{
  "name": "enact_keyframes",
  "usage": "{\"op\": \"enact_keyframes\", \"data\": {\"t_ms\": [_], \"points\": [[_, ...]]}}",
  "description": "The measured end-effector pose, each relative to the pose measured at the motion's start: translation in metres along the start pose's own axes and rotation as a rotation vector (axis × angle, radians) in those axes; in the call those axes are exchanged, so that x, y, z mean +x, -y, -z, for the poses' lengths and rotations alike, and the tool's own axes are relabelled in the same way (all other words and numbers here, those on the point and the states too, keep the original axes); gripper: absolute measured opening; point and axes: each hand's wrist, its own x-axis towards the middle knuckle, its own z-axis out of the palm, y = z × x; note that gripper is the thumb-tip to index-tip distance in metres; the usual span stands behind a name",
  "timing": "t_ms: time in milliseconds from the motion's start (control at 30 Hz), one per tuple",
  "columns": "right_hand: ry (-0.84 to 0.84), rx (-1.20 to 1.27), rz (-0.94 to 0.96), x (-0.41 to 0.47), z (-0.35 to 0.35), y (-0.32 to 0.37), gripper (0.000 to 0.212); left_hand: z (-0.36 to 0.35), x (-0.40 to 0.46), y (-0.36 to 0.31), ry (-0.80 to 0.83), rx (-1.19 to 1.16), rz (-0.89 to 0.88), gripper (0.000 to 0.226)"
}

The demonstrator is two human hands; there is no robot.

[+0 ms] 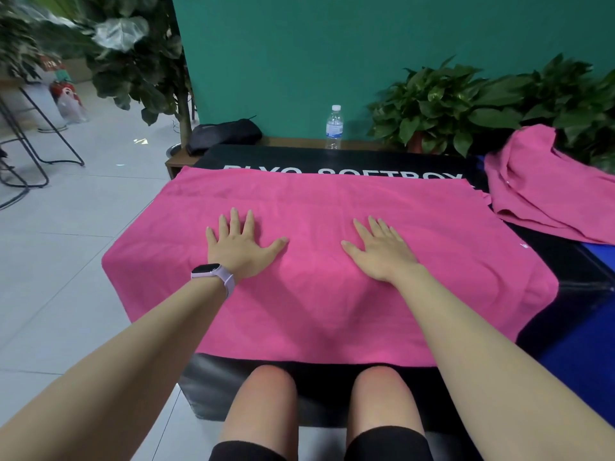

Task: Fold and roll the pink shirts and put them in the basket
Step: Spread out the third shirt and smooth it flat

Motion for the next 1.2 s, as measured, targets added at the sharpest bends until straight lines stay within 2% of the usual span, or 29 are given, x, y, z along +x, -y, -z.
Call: {"op": "enact_keyframes", "data": {"t_ms": [200, 500, 1200], "points": [[0.009, -0.005, -0.017, 0.025, 0.002, -0.005, 0.077, 0.001, 0.030, -0.007, 0.035, 0.043, -0.003, 0.101], [-0.007, 0.000, -0.017, 0.071, 0.002, -0.014, 0.078, -0.004, 0.074, -0.013, -0.002, 0.107, -0.019, 0.101], [-0.031, -0.009, -0.027, 0.204, 0.013, -0.031, 0.079, -0.011, 0.208, -0.032, 0.005, 0.120, -0.019, 0.102]]}}
